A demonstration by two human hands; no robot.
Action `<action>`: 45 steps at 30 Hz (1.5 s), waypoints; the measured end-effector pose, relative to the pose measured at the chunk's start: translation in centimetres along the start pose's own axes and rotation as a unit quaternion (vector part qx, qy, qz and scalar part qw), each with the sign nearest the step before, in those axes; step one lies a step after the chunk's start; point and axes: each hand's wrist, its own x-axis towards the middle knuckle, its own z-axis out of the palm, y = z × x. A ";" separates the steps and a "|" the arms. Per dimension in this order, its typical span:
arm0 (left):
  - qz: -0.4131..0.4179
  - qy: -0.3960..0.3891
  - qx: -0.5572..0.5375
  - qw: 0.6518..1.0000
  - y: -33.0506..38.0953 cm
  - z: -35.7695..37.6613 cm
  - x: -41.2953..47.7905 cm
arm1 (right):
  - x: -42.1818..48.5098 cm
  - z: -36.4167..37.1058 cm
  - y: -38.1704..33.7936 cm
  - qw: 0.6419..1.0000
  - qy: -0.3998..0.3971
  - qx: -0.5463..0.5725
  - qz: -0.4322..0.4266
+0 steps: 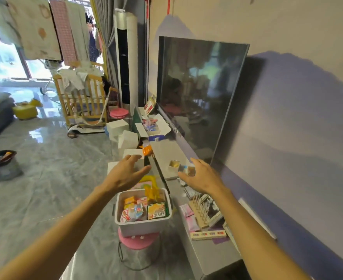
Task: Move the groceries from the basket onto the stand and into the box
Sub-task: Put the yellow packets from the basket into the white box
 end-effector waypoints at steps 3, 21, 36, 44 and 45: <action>-0.025 -0.012 -0.006 1.000 -3.0 3.1 2.7 | 5.1 4.1 1.2 0.999 -0.032 0.016 -0.001; -0.247 -0.159 -0.001 0.956 -22.4 28.7 22.2 | 32.2 35.2 12.0 0.966 -0.254 0.041 0.027; -0.242 -0.145 -0.104 0.954 -38.3 53.2 28.8 | 39.0 61.2 19.8 0.985 -0.156 -0.078 -0.010; -0.238 -0.088 -0.141 0.957 -37.7 52.7 29.7 | 39.6 60.8 20.1 0.998 -0.059 0.020 -0.013; -0.234 -0.086 -0.140 0.958 -37.2 52.1 29.9 | 39.4 60.2 19.9 0.997 -0.051 0.065 -0.006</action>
